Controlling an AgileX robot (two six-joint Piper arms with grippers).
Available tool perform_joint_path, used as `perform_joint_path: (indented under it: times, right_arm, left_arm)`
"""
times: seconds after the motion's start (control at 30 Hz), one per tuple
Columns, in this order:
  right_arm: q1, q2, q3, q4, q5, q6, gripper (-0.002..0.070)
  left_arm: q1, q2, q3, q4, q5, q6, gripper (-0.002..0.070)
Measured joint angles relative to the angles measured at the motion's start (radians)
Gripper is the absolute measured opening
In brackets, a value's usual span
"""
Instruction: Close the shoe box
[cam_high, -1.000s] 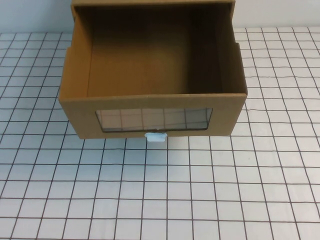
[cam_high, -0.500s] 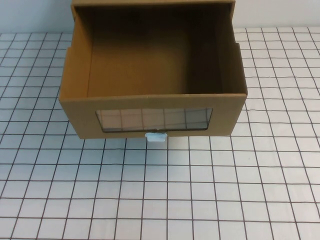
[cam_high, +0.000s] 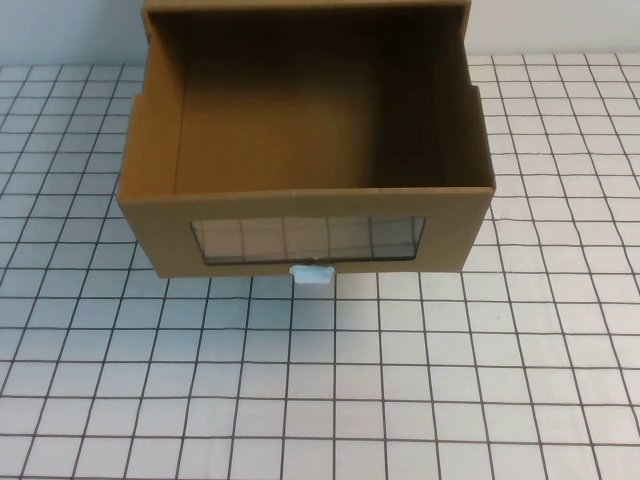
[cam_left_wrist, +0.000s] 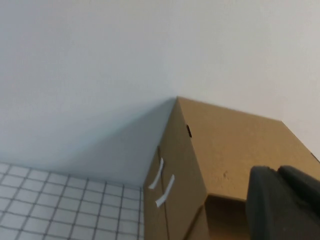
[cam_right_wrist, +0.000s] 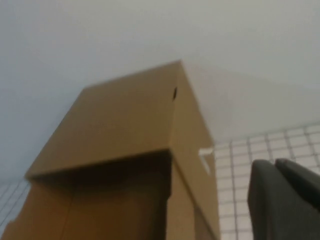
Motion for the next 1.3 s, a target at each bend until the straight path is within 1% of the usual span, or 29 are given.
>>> perform_joint_path:
  times: [0.07, 0.17, 0.27, 0.33, 0.4, 0.5, 0.6, 0.7, 0.83, 0.93, 1.03, 1.1, 1.2, 1.3]
  right_arm:
    - [0.047, 0.007, 0.053, 0.064, 0.000, -0.085, -0.0013]
    - [0.131, 0.020, 0.126, 0.173, 0.010, -0.320, -0.0013]
    - [0.199, 0.050, 0.158, 0.321, 0.043, -0.596, -0.0013]
    - [0.233, 0.074, 0.160, 0.419, 0.076, -0.749, -0.0013]
    - [0.265, 0.108, 0.161, 0.520, 0.125, -0.887, -0.0013]
    - [0.307, 0.168, 0.161, 0.618, 0.207, -1.027, -0.0013]
    - [0.364, 0.241, 0.163, 0.641, 0.269, -1.109, -0.0013]
    - [0.451, 0.291, 0.165, 0.616, 0.258, -1.137, -0.0013]
    - [0.599, 0.338, 0.184, 0.572, 0.128, -1.123, -0.0013]
    - [0.707, 0.394, 0.203, 0.544, -0.009, -1.060, -0.0013]
    - [0.785, 0.479, 0.208, 0.539, -0.118, -1.022, -0.0013]
    - [0.820, 0.539, 0.208, 0.539, -0.175, -1.012, -0.0013]
    - [0.838, 0.636, 0.208, 0.549, -0.246, -1.007, -0.0013]
    - [0.838, 0.730, 0.196, 0.551, -0.322, -1.005, -0.0013]
  left_arm:
    - [0.000, 0.046, 0.000, -0.057, 0.002, 0.017, -0.0005]
    - [0.000, 0.130, -0.006, -0.201, 0.007, 0.110, -0.0005]
    - [0.000, 0.233, -0.038, -0.387, 0.053, 0.319, -0.0005]
    - [0.000, 0.320, -0.089, -0.519, 0.116, 0.461, -0.0006]
    - [0.000, 0.417, -0.156, -0.616, 0.193, 0.548, -0.0006]
    - [0.000, 0.567, -0.292, -0.704, 0.306, 0.611, -0.0005]
    - [0.000, 0.725, -0.466, -0.720, 0.401, 0.622, -0.0005]
    - [0.000, 0.893, -0.646, -0.722, 0.469, 0.572, -0.0006]
    - [-0.002, 1.093, -0.904, -0.717, 0.556, 0.483, -0.0006]
    - [-0.021, 1.215, -1.086, -0.673, 0.615, 0.410, -0.0006]
    - [-0.058, 1.290, -1.175, -0.598, 0.631, 0.362, -0.0006]
    - [-0.082, 1.309, -1.191, -0.553, 0.631, 0.346, -0.0006]
    - [-0.107, 1.317, -1.196, -0.489, 0.632, 0.324, -0.0006]
    - [-0.114, 1.320, -1.204, -0.479, 0.632, 0.312, -0.0006]
